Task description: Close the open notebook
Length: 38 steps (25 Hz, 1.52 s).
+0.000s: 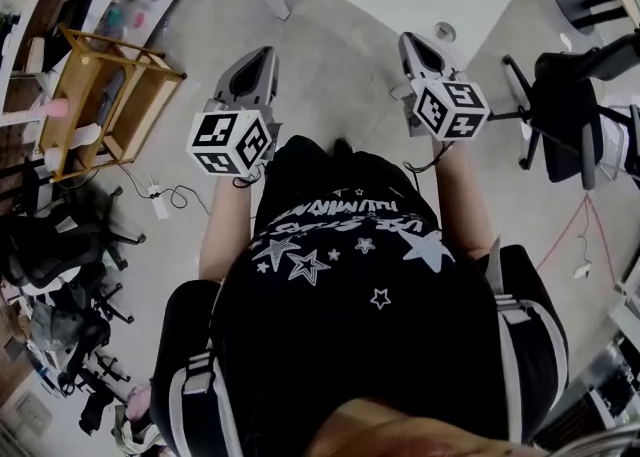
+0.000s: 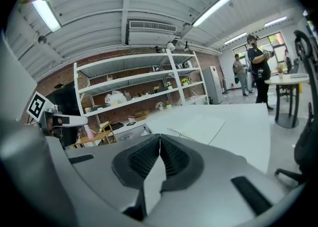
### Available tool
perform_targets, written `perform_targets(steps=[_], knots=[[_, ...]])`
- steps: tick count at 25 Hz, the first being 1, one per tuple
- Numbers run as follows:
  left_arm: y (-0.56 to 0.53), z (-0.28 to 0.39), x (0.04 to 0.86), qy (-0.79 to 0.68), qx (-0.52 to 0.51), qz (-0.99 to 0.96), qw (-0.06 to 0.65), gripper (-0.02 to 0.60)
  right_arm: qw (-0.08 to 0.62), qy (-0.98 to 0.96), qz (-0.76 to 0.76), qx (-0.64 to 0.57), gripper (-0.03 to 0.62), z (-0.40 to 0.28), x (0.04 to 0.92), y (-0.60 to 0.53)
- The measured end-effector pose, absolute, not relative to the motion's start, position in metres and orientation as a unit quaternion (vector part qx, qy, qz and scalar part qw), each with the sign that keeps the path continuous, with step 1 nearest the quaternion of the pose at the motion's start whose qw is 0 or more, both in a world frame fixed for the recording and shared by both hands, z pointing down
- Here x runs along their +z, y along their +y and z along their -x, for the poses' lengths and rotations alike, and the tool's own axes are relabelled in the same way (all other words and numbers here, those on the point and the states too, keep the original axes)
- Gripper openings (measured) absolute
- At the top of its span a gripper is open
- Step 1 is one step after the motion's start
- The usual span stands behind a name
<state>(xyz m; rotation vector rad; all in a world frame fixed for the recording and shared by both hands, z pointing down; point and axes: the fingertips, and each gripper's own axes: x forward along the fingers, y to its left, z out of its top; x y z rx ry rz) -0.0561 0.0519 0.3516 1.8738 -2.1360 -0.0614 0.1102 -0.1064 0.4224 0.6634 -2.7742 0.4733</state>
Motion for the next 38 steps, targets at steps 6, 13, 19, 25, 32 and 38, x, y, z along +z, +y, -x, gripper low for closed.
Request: perform_targets(steps=[6, 13, 19, 25, 32, 38], knots=[[0.035, 0.074, 0.358, -0.74, -0.023, -0.653, 0.157, 0.014, 0.131, -0.954, -0.216, 0.161, 0.008, -0.082, 0.427, -0.116], [-0.011, 0.112, 0.366, -0.722, -0.029, -0.674, 0.154, 0.014, 0.137, -0.952, -0.232, 0.146, 0.008, -0.051, 0.433, -0.145], [-0.06, 0.154, 0.37, -0.697, -0.032, -0.698, 0.16, 0.014, 0.166, -0.946, -0.247, 0.13, 0.008, -0.012, 0.442, -0.174], [-0.108, 0.205, 0.379, -0.67, -0.019, -0.72, 0.18, 0.014, 0.163, -0.937, -0.282, 0.126, 0.008, 0.04, 0.439, -0.211], [-0.16, 0.252, 0.385, -0.634, -0.002, -0.749, 0.194, 0.014, 0.195, -0.924, -0.312, 0.101, 0.009, 0.087, 0.449, -0.241], [-0.196, 0.28, 0.405, -0.595, 0.015, -0.773, 0.22, 0.014, 0.242, -0.911, -0.322, 0.088, 0.009, 0.122, 0.475, -0.255]])
